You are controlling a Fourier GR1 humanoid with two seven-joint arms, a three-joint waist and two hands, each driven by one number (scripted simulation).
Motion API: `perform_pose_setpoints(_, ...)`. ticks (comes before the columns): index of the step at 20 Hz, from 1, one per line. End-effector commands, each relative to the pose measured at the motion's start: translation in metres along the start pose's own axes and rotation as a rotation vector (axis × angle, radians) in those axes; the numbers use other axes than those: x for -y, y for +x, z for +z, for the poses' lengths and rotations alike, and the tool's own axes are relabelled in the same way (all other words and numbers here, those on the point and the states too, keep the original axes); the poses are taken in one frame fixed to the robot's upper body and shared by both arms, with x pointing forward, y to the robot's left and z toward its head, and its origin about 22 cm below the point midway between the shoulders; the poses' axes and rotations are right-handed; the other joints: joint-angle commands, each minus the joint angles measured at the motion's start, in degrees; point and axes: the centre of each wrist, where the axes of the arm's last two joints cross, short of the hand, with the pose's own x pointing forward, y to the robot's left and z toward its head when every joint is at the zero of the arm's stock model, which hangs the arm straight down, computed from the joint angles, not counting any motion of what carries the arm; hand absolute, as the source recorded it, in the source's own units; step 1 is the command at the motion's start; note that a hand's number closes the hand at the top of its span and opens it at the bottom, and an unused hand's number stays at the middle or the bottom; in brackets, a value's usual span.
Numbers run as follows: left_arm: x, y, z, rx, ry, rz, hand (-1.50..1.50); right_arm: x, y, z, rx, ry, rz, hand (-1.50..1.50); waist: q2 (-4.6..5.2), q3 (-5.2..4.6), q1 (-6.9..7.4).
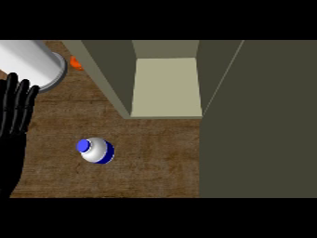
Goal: Pick up the bottled water, place it into the cabinet and close the cabinet
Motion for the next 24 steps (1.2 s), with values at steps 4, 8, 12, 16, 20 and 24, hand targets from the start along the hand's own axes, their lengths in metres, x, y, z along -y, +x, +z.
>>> perform_pose_setpoints(4, 0.015, 0.030, 0.025, 0.019, 0.138, -0.037, -1.50, 0.010, -0.001, 0.027, -0.099, -0.003, 0.010, -1.50, -2.57, -1.47, -0.08)
perform_pose_setpoints(8, 0.023, 0.027, 0.040, -0.160, 0.277, 0.198, -1.50, -0.007, 0.013, 0.046, -0.160, 0.112, -0.192, -1.50, -2.92, -1.54, -0.28)
perform_pose_setpoints(12, 0.038, 0.050, 0.070, -0.184, 0.315, 0.238, -1.50, 0.000, 0.038, 0.078, -0.206, 0.129, -0.204, -1.50, -3.05, -1.48, -0.46)
perform_pose_setpoints(16, 0.056, 0.057, 0.081, -0.162, 0.314, 0.228, -1.50, 0.012, 0.069, 0.081, -0.179, 0.121, -0.211, -1.50, -2.62, -1.50, -0.32)
perform_pose_setpoints(20, 0.066, 0.070, 0.099, -0.176, 0.305, 0.242, -1.50, 0.017, 0.057, 0.097, -0.190, 0.132, -0.204, -1.50, -2.72, -1.47, -0.21)
perform_pose_setpoints(24, 0.071, 0.075, 0.107, -0.191, 0.325, 0.238, -1.50, 0.018, 0.073, 0.105, -0.190, 0.122, -0.211, -1.50, -2.76, -1.49, -0.26)
